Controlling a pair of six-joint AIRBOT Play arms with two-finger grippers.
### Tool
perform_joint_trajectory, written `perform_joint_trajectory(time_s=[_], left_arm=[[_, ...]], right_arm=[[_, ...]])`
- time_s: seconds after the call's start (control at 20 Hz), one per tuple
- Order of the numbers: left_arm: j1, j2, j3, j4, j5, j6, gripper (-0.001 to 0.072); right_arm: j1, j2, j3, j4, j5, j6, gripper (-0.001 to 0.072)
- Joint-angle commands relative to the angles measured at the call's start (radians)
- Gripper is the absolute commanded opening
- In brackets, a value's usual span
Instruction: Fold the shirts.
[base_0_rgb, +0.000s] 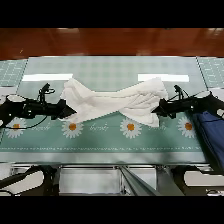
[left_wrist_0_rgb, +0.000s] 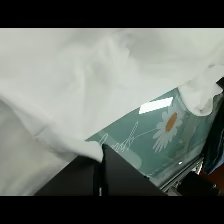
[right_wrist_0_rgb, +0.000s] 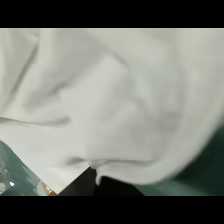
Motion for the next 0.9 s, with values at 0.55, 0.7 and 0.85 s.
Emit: perform_joint_trajectory(time_s=[0.55, 0.7, 0.85], left_arm=[[0.211, 0.201, 1.026, -0.140, -0.181, -0.112, 0.0019], [0.295, 0.236, 1.303, -0.140, -0.180, -0.165, 0.0019], [0.369, 0.353, 1.384, -0.036, -0.114, -0.185, 0.0019]], right_arm=[[-0.079, 0.323, 1.109, -0.035, 0.273, 0.184, 0.0022], [-0.079, 0.431, 1.252, -0.105, 0.285, 0.222, 0.0022], [-0.079, 0.597, 1.252, -0.277, 0.308, 0.259, 0.0023]])
